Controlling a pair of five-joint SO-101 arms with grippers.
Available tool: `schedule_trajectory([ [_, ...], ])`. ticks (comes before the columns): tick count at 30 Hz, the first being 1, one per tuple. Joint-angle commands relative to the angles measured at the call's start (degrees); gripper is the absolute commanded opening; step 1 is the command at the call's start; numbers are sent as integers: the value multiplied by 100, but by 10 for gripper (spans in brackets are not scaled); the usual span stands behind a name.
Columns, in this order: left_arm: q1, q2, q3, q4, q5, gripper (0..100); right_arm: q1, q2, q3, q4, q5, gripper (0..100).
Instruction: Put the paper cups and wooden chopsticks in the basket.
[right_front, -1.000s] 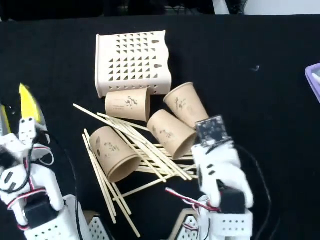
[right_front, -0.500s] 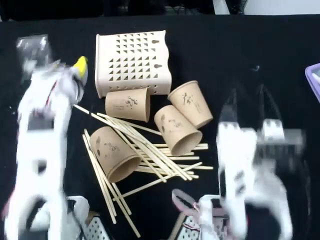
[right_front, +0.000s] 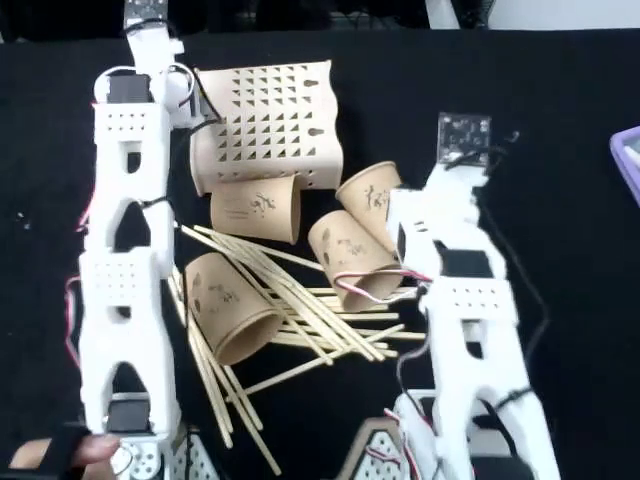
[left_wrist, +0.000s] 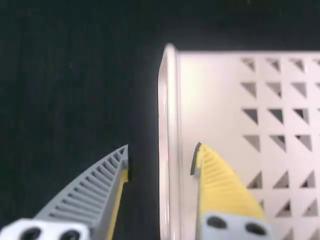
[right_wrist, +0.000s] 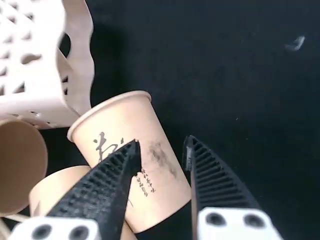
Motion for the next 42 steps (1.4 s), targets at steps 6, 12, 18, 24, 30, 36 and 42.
schedule_trajectory([
  [6, -716, 1090, -1675, 484, -325, 213, -88, 48, -4, -396, -44, 145],
  [12, -1279, 1196, -1736, 510, -360, 213, -88, 57, -13, -396, -44, 145],
  [18, -1754, 1266, -1675, 484, -369, 213, -88, 48, 4, -396, -44, 145],
  [24, -2053, 1354, -1798, 431, -369, 213, -97, 48, 13, -387, -44, 145],
  [30, -2404, 369, -1798, 721, -316, 216, -97, 48, 22, -360, -44, 145],
  [36, -2316, -1099, -1798, 1345, -211, 219, -422, 48, 40, -352, -44, 145],
  [42, -1745, -2075, -1657, 2207, 1055, 308, -475, 57, 40, -352, -35, 147],
])
